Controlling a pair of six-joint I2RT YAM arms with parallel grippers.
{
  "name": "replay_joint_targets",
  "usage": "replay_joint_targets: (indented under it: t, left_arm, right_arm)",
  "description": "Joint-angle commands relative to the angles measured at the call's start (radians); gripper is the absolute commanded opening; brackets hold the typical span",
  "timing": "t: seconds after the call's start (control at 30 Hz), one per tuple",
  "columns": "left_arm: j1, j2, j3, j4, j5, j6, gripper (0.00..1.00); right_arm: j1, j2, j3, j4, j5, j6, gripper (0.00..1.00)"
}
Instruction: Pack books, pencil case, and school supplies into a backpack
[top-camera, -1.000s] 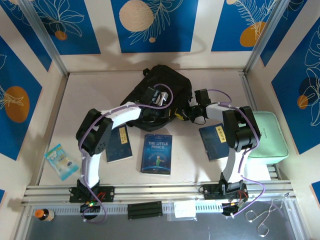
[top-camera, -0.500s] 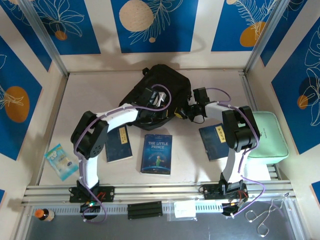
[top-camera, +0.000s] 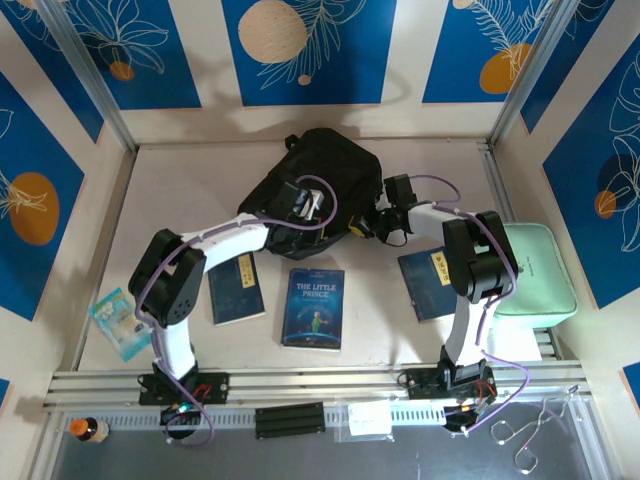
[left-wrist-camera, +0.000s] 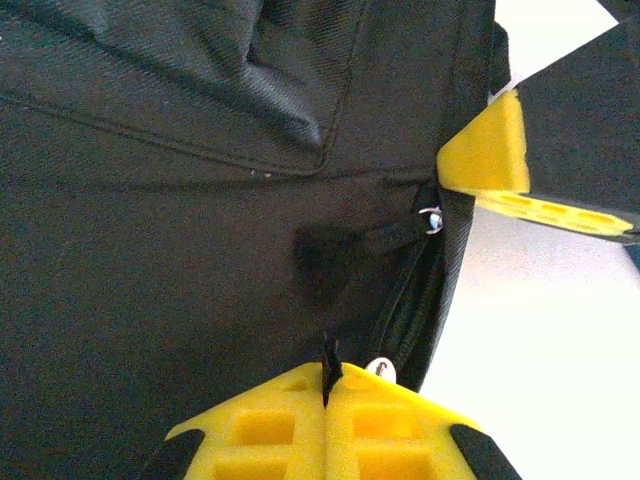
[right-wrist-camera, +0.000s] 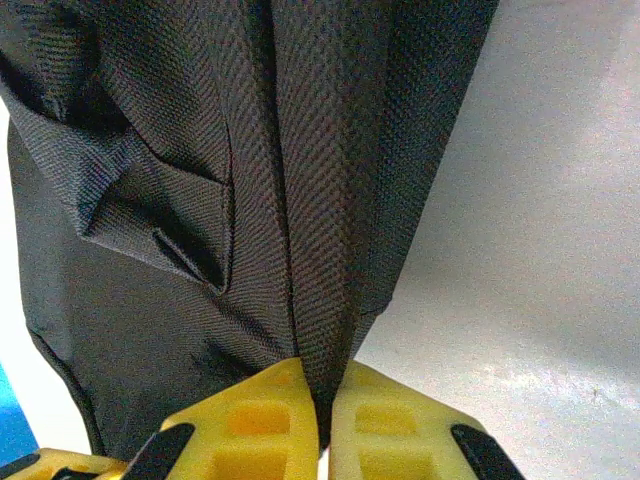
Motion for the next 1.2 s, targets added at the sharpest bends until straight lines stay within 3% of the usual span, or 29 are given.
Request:
replay_joint_targets:
  t: [0.0, 0.3, 0.47, 0.6, 0.83, 1.03, 1.17]
  left_arm:
    - [-0.001, -0.074, -0.040, -0.068, -0.102, 0.053, 0.00]
    - [0.015, -0.195, -0.119, -0.181, -0.285, 0.134, 0.00]
    - [0.024, -0.226, -0.132, -0.200, -0.310, 0.177, 0.00]
    - [0.022, -0.203, -0.101, -0.172, -0.198, 0.196, 0.00]
    - [-0.028, -0.161, -0.042, -0.075, 0.004, 0.202, 0.00]
    - [-0.100, -0.118, -0.001, 0.046, 0.090, 0.163, 0.00]
    - [-0.129, -0.046, 0.060, 0.083, 0.121, 0.135, 0.00]
  right_arm:
    - [-0.015, 0.021, 0.031, -0.049, 0.075, -0.031, 0.07]
    - [-0.046, 0.044, 0.118, -0.057, 0.089, -0.091, 0.05]
    - [-0.069, 0.052, 0.156, -0.057, 0.080, -0.096, 0.05]
    - [-0.070, 0.008, 0.123, -0.018, 0.038, -0.071, 0.13]
    - [-0.060, -0.196, -0.047, -0.005, 0.027, 0.036, 0.49]
    - [-0.067, -0.334, -0.188, -0.024, 0.006, 0.131, 0.58]
    - [-0.075, -0.360, -0.214, -0.043, -0.003, 0.140, 0.59]
